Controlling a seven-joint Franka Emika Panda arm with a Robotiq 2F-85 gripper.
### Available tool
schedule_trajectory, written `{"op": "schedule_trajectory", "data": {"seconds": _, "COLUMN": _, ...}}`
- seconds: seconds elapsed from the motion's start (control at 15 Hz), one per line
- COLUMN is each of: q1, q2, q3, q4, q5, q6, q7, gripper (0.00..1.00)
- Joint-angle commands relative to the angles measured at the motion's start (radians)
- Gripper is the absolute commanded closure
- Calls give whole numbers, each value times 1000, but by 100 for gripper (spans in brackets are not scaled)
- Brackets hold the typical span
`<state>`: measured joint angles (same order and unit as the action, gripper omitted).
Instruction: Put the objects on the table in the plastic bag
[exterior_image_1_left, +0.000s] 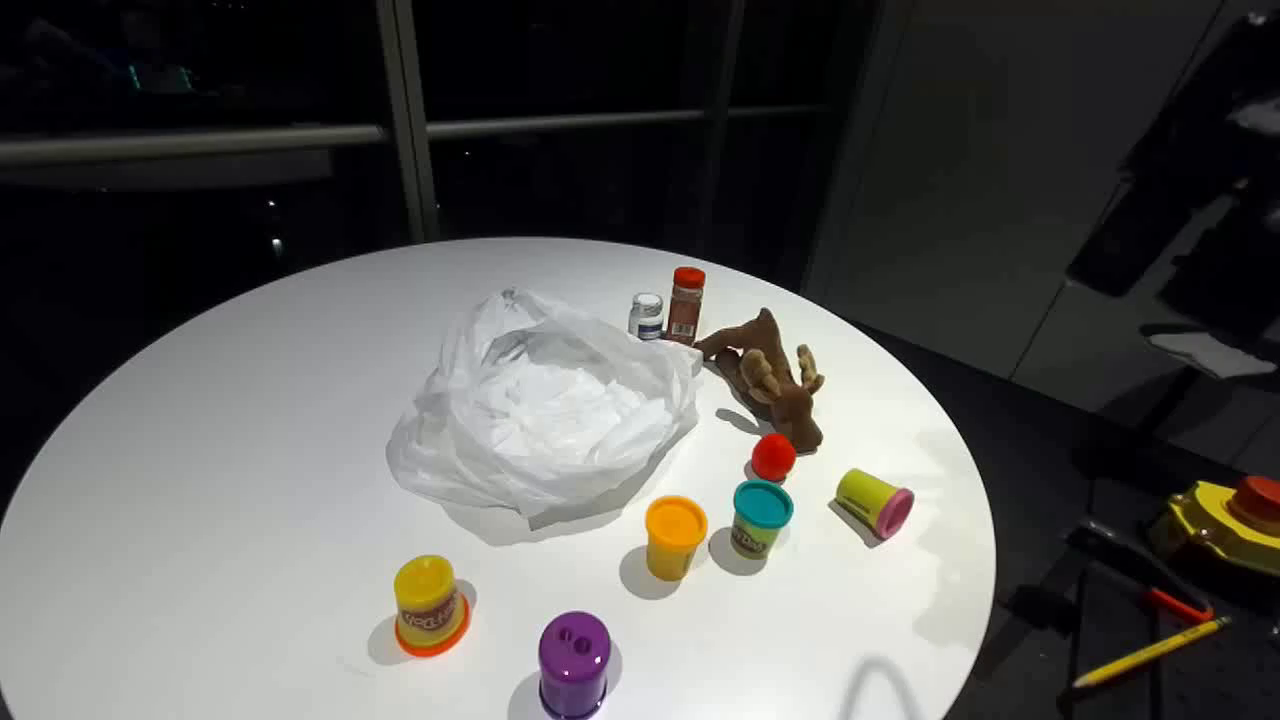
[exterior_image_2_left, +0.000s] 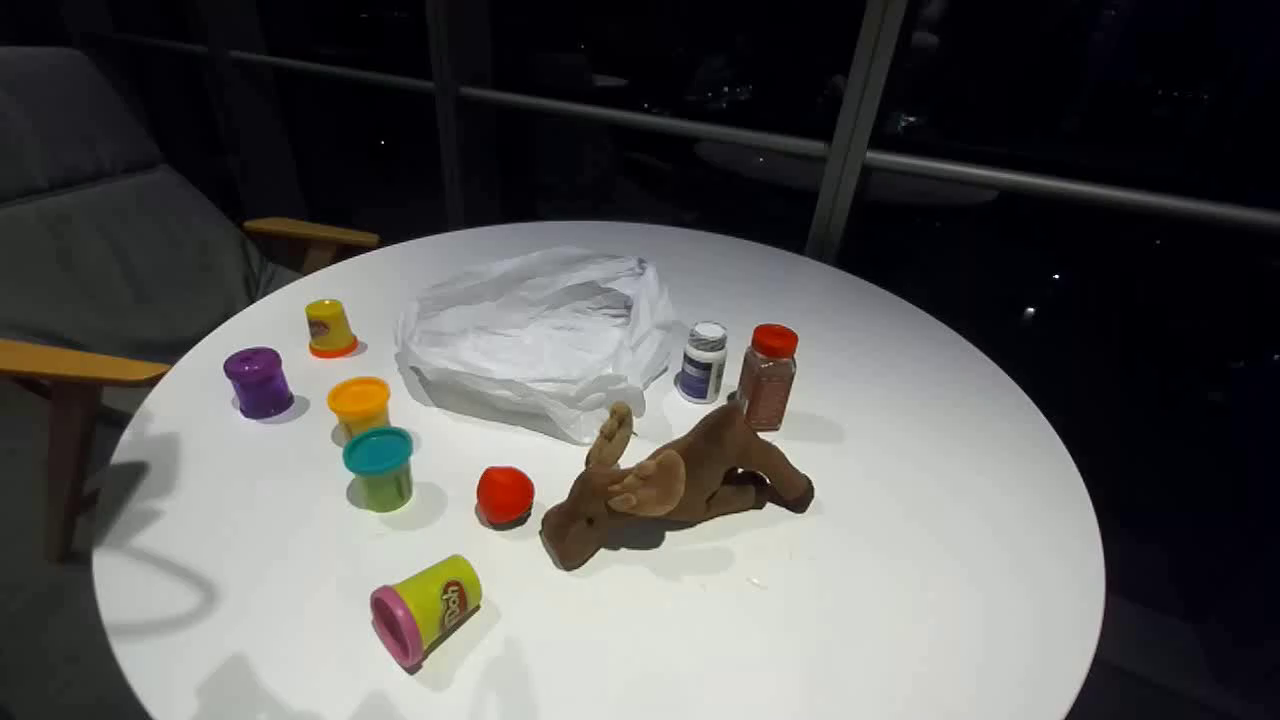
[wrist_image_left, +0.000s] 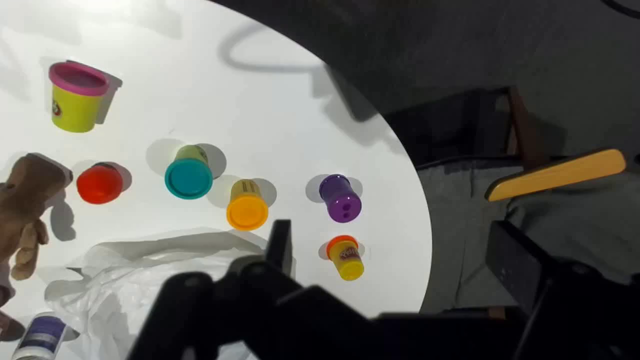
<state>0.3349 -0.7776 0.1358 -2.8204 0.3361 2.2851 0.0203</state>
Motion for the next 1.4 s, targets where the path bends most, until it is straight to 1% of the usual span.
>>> {"op": "schedule_trajectory", "data": {"seconds": 0.0, "q1": -2, "q2": 1, "q3": 1, "q4": -4, "q5": 0, "q6": -8, "q7": -1, "gripper": 0}}
{"op": "schedule_trajectory", "data": {"seconds": 1.33, "q1": -8, "q2": 21, "q3": -2, "q4": -8, "q5": 0, "q6": -4, "q7": 1, "gripper": 0}}
